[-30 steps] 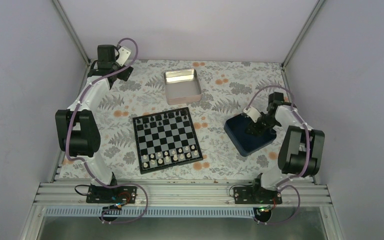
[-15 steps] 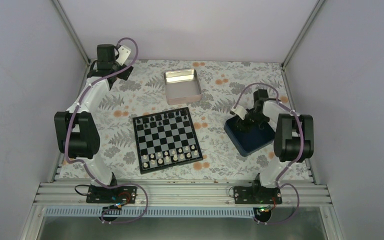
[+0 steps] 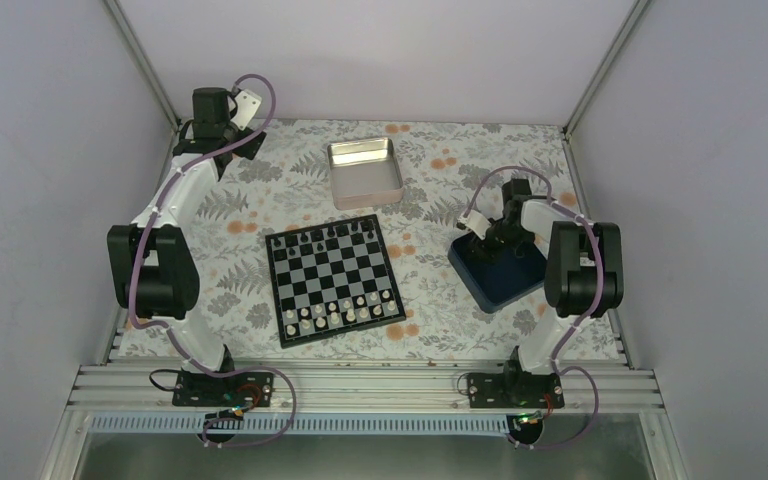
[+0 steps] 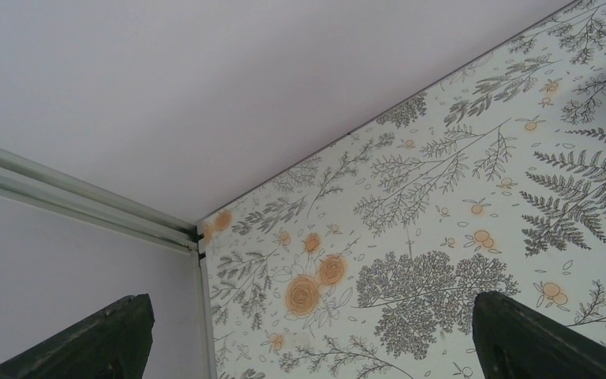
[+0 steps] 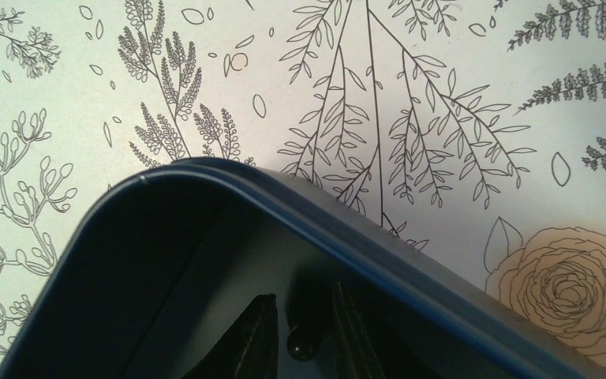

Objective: Set up the chess pieces on the board
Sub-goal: Pick up the chess piece from the storage box, then place the chess piece on the chessboard.

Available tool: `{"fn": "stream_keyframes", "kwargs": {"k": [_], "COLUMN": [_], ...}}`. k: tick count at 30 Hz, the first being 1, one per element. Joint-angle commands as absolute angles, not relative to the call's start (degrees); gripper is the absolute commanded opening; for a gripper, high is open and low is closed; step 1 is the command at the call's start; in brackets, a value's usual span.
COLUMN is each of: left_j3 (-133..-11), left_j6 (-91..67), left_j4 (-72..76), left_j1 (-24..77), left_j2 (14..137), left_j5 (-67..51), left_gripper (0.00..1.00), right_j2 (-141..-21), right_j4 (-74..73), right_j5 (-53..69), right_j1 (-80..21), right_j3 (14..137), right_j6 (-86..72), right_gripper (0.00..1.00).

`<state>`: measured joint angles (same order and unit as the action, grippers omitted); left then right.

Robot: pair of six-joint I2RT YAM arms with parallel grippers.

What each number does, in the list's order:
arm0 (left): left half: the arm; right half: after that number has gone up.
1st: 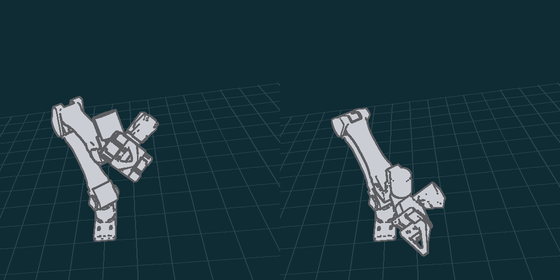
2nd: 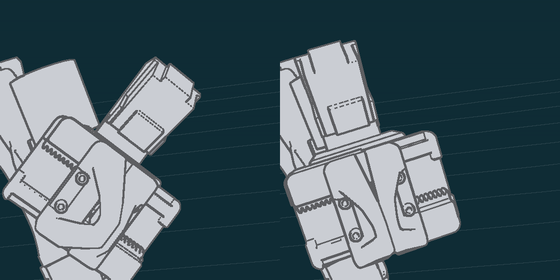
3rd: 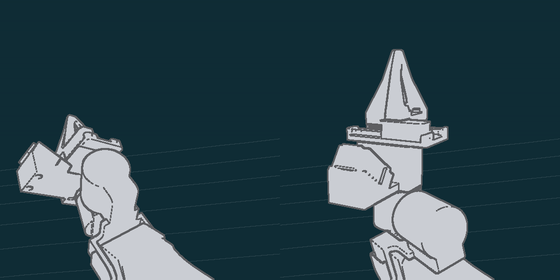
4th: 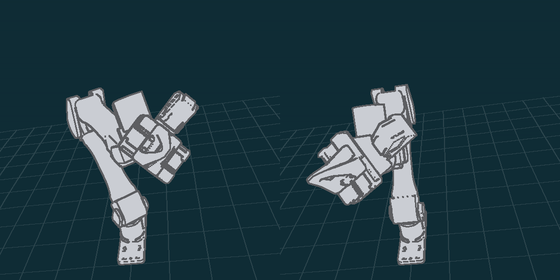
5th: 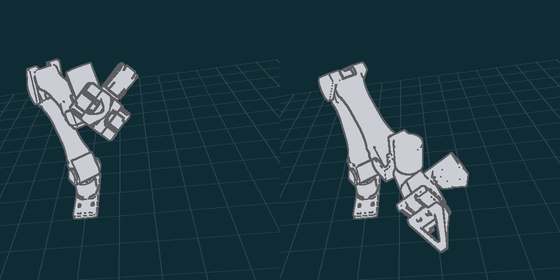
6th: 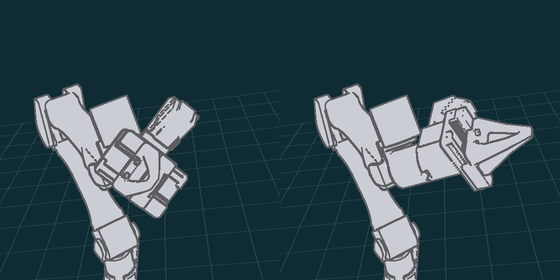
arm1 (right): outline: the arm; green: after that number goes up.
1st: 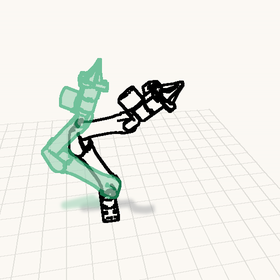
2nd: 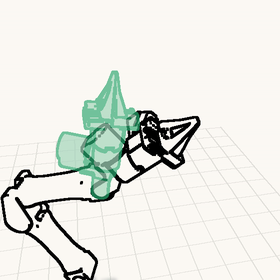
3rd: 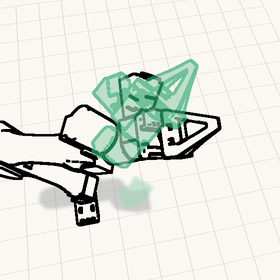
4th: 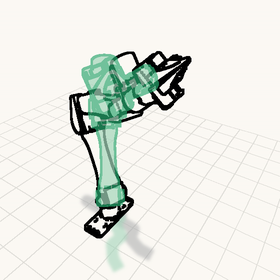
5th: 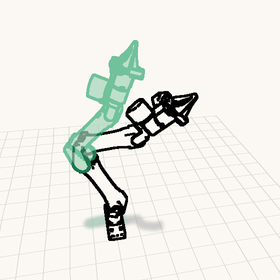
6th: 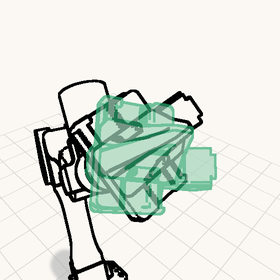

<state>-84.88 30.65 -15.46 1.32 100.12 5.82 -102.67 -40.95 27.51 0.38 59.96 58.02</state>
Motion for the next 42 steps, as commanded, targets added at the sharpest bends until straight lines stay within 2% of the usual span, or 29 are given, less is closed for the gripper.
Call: {"fn": "stream_keyframes", "kwargs": {"k": [1,9,21,29,42], "left_j3": [-84.5,-84.2,-86.7,-87.6,-81.9], "left_j6": [30.7,31.1,32.9,32.5,29.4], "left_j4": [-14.9,-14.7,-16.0,-16.2,-11.9], "left_j1": [1.5,1.4,0.7,-0.8,-2.3], "left_j2": [98.8,98.7,97.9,97.3,93.3], "left_j5": [5.9,5.7,4.5,0.4,-2.8], "left_gripper": [1.0,1.0,1.0,1.0,1.0], "right_j2": [-102.8,-100.6,-96.8,-101.0,-119.6], "right_j4": [-40.6,-41.8,-55.7,-60.7,-60.2], "right_j5": [27.4,22.4,16.8,16.9,20.5], "right_j1": [-0.1,-0.1,-2.9,-14.5,-36.3], "right_j3": [60.9,60.9,74.7,89.8,108.6], "right_j6": [57.3,56.8,54.9,50.7,47.1], "right_gripper": [0.18,0.08,0.06,0.05,0.05]}}
